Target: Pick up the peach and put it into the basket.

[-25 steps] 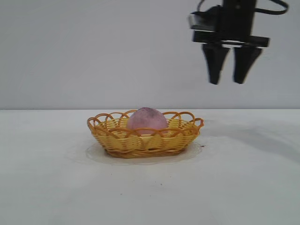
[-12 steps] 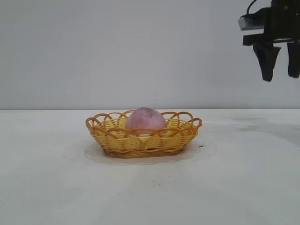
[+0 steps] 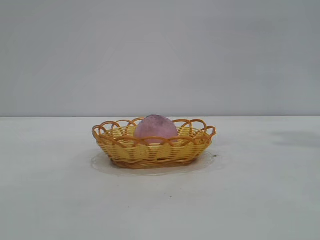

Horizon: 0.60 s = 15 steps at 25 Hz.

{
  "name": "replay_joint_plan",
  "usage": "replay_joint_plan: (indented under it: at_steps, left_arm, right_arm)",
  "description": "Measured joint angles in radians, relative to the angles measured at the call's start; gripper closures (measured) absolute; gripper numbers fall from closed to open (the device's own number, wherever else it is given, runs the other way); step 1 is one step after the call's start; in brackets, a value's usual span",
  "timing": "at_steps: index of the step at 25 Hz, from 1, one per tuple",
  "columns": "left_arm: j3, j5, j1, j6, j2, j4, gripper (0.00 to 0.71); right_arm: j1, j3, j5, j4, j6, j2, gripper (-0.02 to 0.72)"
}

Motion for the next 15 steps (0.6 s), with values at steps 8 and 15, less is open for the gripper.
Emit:
replay_joint_plan:
  at_steps: [8,15]
  left_arm:
    - [0.000,0.000,0.000,0.000,0.000,0.000,0.161]
    - [0.000,0.000,0.000,0.000,0.000,0.000,0.161]
  right_arm:
    - [0.000,0.313,0.014,0.000,0.000,-0.338,0.283]
    - [0.000,0.646,0.017,0.011,0.000,-0.681,0.283]
